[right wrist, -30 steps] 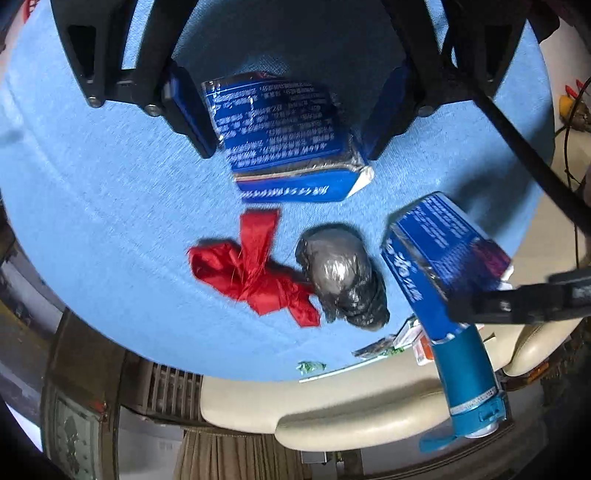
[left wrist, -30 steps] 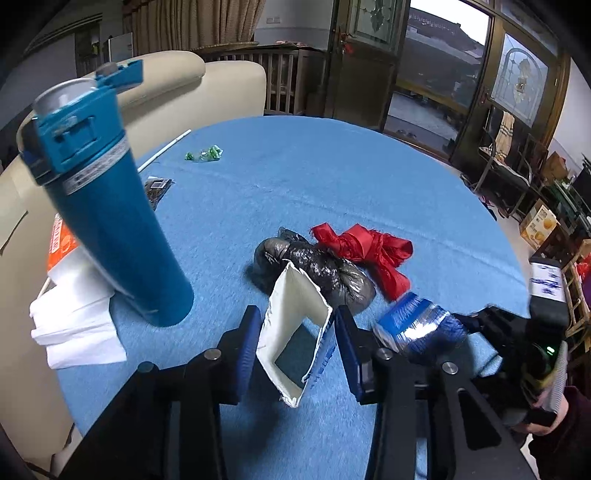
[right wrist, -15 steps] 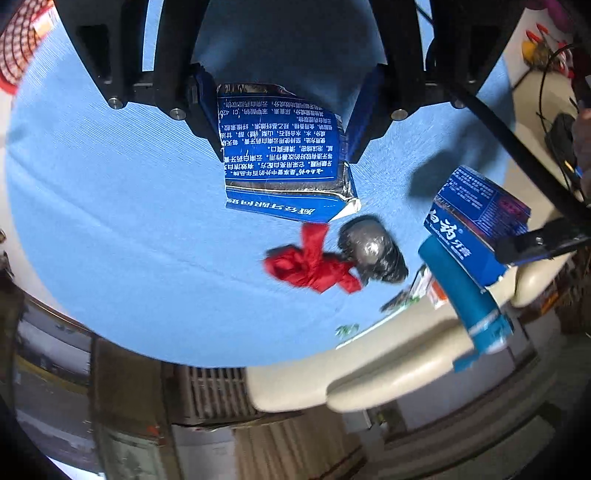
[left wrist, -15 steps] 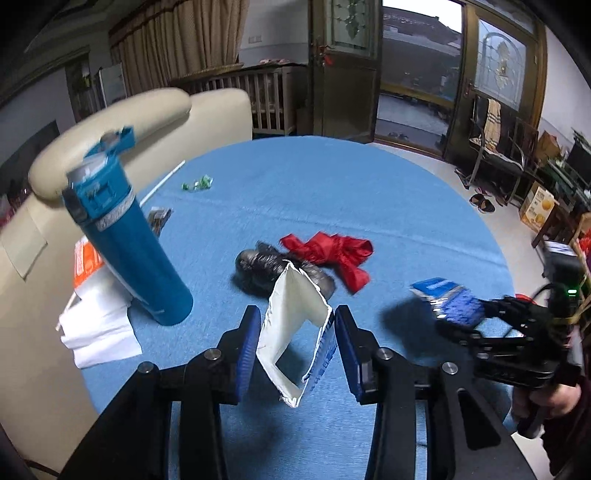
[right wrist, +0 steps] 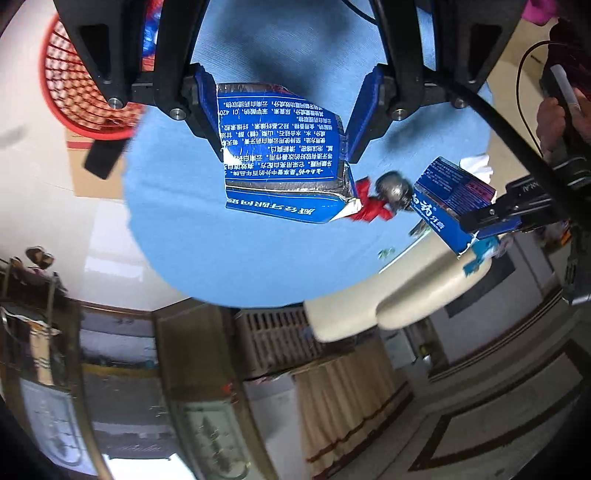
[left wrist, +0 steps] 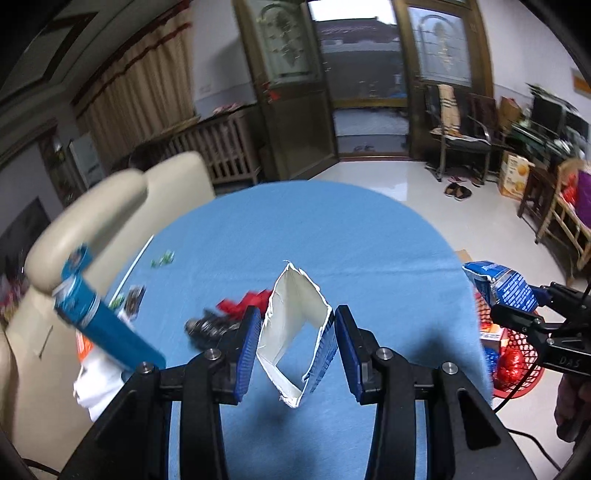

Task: Collect trash
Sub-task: 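Lift both held items and carry them over the red basket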

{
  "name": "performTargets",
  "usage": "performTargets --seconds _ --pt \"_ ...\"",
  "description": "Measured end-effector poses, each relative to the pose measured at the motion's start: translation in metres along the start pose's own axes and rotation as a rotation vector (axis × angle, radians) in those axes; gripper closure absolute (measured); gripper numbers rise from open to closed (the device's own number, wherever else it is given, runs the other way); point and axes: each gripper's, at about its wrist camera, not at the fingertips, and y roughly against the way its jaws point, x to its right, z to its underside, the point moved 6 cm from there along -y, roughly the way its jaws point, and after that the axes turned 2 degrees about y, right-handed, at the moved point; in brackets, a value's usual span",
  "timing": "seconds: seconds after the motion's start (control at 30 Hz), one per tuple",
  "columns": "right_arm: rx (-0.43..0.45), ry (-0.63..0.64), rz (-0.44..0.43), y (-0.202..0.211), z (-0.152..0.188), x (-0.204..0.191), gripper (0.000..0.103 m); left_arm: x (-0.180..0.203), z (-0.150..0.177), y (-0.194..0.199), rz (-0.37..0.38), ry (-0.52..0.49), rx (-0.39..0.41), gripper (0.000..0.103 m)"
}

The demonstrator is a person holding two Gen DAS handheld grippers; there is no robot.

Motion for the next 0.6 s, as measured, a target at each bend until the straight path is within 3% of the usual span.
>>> performTargets --seconds 0.37,0.6 --pt "0.068 -0.075 0.084 0.068 0.006 0.051 0.039 0.078 -0.027 0.021 0.036 -0.14 0.074 0.06" --pt "0.099 -0.118 0.11 0.092 0.006 0.071 0.039 0.102 -0.034 0.026 0.038 -0.174 0.09 0.06"
